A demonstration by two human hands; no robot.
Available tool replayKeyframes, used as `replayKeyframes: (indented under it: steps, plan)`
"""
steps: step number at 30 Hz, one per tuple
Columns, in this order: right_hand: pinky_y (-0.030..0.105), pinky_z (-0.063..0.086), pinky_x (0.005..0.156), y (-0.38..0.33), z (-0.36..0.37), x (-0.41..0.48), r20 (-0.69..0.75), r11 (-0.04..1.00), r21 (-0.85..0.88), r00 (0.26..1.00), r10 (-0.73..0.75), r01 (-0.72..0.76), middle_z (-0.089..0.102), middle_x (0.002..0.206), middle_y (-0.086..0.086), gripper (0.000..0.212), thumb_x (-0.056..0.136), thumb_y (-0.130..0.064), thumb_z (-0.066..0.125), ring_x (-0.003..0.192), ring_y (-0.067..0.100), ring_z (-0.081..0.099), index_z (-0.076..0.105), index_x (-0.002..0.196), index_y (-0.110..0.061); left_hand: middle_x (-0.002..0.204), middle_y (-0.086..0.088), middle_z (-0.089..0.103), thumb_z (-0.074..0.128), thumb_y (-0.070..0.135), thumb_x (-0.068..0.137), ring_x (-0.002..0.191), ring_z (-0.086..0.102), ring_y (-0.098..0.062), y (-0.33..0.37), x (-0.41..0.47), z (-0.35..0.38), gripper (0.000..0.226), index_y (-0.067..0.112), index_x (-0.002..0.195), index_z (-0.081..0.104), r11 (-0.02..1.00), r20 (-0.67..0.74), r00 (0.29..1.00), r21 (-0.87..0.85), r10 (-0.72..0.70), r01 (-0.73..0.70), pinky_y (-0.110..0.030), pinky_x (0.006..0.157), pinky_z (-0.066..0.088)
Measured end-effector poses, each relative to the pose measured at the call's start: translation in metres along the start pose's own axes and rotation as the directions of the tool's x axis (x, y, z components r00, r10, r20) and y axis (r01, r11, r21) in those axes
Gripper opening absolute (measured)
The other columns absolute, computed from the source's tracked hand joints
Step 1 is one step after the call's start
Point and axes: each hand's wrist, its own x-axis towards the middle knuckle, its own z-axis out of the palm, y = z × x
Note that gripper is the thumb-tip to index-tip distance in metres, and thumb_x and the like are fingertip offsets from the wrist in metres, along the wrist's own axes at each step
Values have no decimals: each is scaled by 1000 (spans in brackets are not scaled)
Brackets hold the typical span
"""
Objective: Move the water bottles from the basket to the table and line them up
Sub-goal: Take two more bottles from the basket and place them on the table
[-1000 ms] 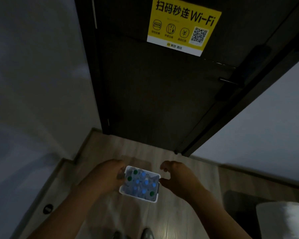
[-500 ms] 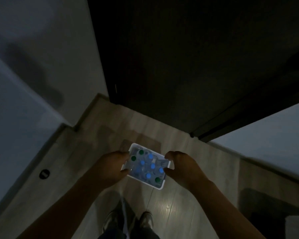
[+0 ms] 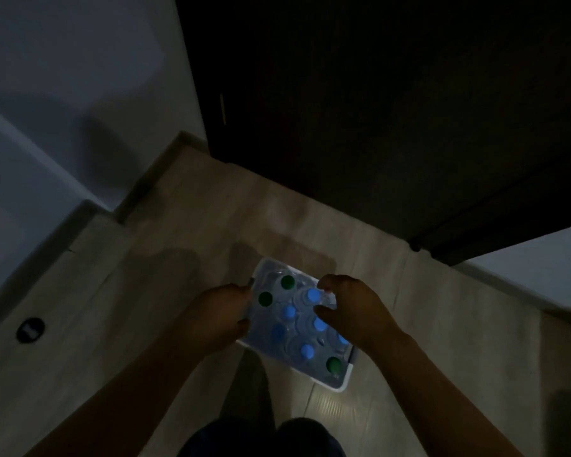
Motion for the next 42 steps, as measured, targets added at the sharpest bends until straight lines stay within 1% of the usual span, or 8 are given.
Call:
replayKeyframes:
  steps: [8,13,26,30,32,35,40,42]
  plan:
    - [27,41,93,54,95,85,-49,999,-18,998,-43,42,57,127,8,44,90,-29,63,115,21,54,53,129,-12,127,-2,57,50,35,95,112,56,-13,-54,77,102,44,16,135,44,998,5,1000,54,-13,13,-22,94,41]
    - [28,44,91,69,126,119,-99,996,-14,991,-89,88,58,127,8,49,88,-29,65,111,21,55,50,132,-12,113,-1,62,62,33,87,91,54,-10,-71,104,130,33,18,116,55,996,-73,996,-72,45,-50,-19,74,37]
    - [32,47,86,67,158,149,-186,992,25,976,-115,122,62,115,9,40,84,-24,70,102,21,57,59,121,-12,110,-3,58,65,39,82,98,58,-19,-74,119,165,37,15,109,57,996,-182,983,-76,36,-50,-32,82,48]
    - [28,46,86,72,166,152,-256,987,114,964,-77,109,63,116,7,37,83,-21,72,102,21,58,63,118,-13,108,0,62,69,37,80,98,59,-16,-74,117,175,36,17,109,63,969,-272,962,-240,-16,-52,-33,86,49]
    - [25,45,80,76,170,151,-302,983,131,950,-81,126,64,112,5,33,82,-21,73,98,18,58,66,113,-15,111,0,64,72,32,78,101,59,-15,-74,114,181,37,16,111,66,937,-318,947,-344,-55,-61,-25,89,45]
    - [15,35,71,78,171,147,-356,983,113,930,-98,146,65,109,0,31,81,-24,73,91,9,54,67,111,-18,110,-1,66,74,23,78,99,56,-9,-72,110,186,33,13,108,68,876,-358,927,-476,-108,-81,2,76,32]
    - [5,36,68,73,161,136,-473,956,190,874,-110,223,66,98,1,21,79,-17,75,85,11,57,69,98,-12,92,6,67,75,19,78,78,56,6,-70,107,180,22,13,99,70,804,-383,914,-581,-135,-125,-1,72,41]
    - [17,45,76,69,153,125,-515,946,207,850,-110,248,67,97,1,20,79,-16,75,87,13,60,69,97,-12,85,12,66,75,18,78,75,57,10,-65,103,172,17,17,95,70,792,-387,913,-594,-126,-142,2,66,39]
